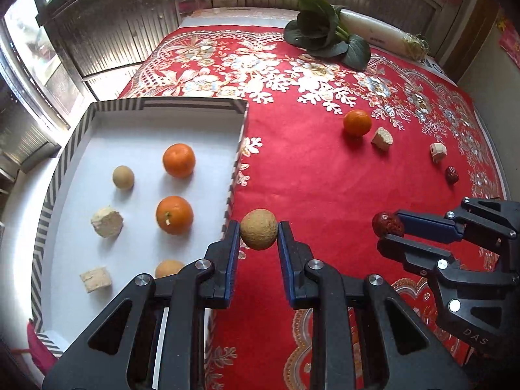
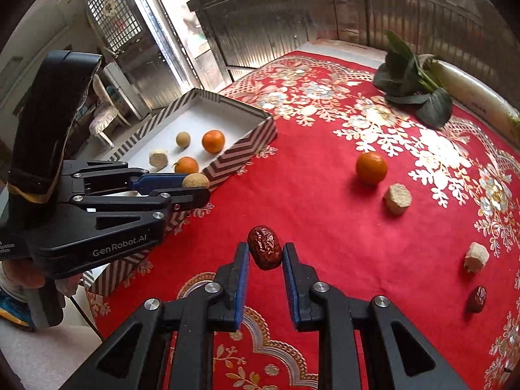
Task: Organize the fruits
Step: 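Carry brown fruit and red date into the tray and open both tools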
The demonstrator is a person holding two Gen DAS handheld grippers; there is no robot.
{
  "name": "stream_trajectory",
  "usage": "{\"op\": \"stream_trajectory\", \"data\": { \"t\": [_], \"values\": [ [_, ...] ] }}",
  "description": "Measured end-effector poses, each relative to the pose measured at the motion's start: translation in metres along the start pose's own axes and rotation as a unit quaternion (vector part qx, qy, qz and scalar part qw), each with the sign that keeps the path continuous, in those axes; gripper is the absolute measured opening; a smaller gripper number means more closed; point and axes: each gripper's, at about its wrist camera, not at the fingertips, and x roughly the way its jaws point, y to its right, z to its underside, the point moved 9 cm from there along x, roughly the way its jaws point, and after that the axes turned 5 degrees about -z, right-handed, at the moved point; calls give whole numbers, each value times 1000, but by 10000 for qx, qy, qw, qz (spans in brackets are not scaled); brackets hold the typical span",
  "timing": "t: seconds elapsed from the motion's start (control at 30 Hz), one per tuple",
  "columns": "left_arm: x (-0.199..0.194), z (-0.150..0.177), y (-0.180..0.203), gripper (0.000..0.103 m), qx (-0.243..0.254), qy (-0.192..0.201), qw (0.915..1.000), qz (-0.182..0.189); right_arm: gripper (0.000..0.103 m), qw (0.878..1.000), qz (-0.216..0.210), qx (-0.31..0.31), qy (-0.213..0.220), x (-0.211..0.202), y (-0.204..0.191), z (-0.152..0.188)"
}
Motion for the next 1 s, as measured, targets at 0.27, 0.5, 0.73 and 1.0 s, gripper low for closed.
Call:
{"op": "stream_trajectory", "data": {
  "t": [0.27, 0.5, 0.73, 1.0],
  "values": [
    [-7, 19, -44, 22, -429, -22, 9988, -224, 20, 9985, -251, -466, -161, 16, -44, -12],
    [-12, 36, -81, 22, -778, -58, 9960, -425, 20, 9945, -482, -876, -316, 31, -82, -22],
    [-10, 67, -123, 22, -1236, -266, 9904, -556, 20, 9879, -741, -1246, -553, 55, -117, -27],
    [-1, 87, -151, 22, -1559, -437, 9842, -723, 20, 9785, -964, -1560, -940, 92, -146, -23]
  ]
}}
